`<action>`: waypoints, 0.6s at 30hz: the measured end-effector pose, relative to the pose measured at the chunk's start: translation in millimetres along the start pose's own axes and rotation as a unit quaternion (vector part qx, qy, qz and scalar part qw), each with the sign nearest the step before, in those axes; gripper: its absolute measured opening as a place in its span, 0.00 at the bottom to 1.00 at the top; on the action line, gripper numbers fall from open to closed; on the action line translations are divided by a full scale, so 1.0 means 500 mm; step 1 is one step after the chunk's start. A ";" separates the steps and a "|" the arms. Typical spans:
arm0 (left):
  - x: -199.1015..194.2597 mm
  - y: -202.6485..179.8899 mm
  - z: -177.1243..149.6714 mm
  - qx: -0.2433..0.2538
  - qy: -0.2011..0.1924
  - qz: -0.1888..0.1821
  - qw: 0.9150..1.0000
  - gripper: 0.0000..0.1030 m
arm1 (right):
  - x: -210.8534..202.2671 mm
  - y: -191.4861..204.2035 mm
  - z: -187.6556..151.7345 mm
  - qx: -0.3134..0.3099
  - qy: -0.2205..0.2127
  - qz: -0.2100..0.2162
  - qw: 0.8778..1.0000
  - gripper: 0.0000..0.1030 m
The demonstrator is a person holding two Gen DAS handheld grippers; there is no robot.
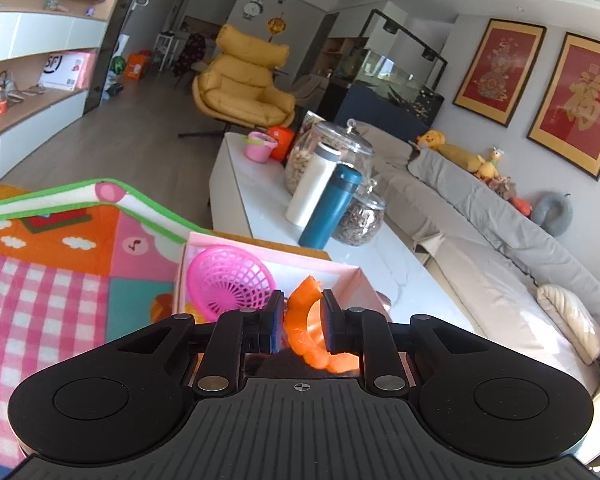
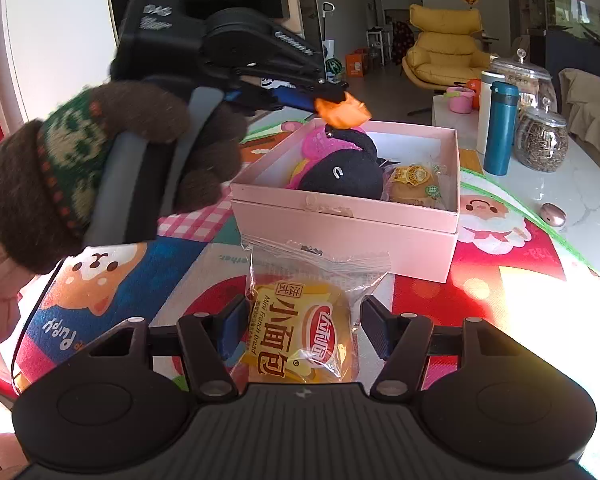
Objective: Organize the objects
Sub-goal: 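Carry the orange toy into the box and open left tool while right tool lifts the bread bag, then lower the bread bag into the box and open the right tool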
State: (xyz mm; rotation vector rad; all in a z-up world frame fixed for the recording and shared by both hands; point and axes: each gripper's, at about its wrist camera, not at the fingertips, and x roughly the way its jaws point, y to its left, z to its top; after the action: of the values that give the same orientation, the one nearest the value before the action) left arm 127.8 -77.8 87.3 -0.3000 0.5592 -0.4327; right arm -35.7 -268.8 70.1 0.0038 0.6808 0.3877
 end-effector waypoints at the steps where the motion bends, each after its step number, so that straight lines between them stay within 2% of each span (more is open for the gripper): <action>1: -0.011 0.006 -0.008 0.006 0.001 0.002 1.000 0.21 | -0.001 0.000 0.007 -0.002 -0.003 -0.003 1.000 0.60; 4: -0.023 0.026 -0.029 0.024 0.014 0.025 0.999 0.21 | -0.007 -0.001 0.028 -0.006 -0.013 -0.010 1.000 0.60; 6: -0.025 0.045 -0.040 0.011 0.017 0.033 0.999 0.21 | -0.007 0.002 0.038 -0.008 -0.014 -0.018 1.000 0.60; 9: -0.038 0.072 -0.046 -0.021 -0.011 0.011 1.000 0.21 | -0.006 0.007 0.045 -0.013 -0.008 -0.026 1.000 0.60; 13: -0.041 0.058 -0.044 0.026 -0.020 0.014 0.999 0.21 | 0.004 0.015 0.048 -0.024 0.009 -0.037 0.999 0.60; 14: -0.049 0.056 -0.044 0.025 -0.028 0.012 0.999 0.21 | 0.006 0.017 0.050 -0.026 0.011 -0.039 0.999 0.60; 18: -0.078 0.081 -0.046 -0.024 -0.037 -0.001 0.999 0.21 | -0.002 0.016 0.084 -0.023 -0.002 -0.045 0.999 0.59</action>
State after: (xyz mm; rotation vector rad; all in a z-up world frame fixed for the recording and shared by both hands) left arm 97.6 -28.1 70.2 -0.3613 0.4985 -0.4081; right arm -13.3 -256.7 104.7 -0.0692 0.6645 0.3173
